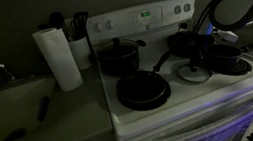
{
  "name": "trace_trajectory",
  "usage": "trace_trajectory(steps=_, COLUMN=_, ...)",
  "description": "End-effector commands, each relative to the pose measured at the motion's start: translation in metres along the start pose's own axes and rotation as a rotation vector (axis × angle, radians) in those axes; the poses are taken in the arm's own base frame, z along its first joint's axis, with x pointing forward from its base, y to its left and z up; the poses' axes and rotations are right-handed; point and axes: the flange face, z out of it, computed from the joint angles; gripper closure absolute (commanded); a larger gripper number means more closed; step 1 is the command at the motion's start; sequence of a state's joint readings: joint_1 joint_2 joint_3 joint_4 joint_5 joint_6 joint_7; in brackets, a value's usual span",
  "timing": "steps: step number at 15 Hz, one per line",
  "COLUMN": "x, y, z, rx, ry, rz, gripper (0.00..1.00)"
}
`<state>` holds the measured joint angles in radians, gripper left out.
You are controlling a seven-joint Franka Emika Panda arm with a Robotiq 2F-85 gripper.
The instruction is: Put the lid on the black pot to the front right.
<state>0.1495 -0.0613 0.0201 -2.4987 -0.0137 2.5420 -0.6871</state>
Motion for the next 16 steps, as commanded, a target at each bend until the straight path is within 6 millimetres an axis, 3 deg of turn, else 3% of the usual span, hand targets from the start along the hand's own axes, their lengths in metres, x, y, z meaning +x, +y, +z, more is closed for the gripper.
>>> trace_trajectory(steps=1, x=0.003, y=0.002, z=-0.003, rx=0.006, ry=-0.036, rz=-0.017, gripper=0.84)
trace_trajectory(steps=6, x=0.016, y=0.013, z=-0.016, rx=0.007, ry=-0.043, rz=-0.020, gripper=0.84)
trace_trajectory(steps=16, x=0.044, y=0.046, z=-0.083, rx=-0.054, ry=-0.040, rz=-0.026, gripper=0.84)
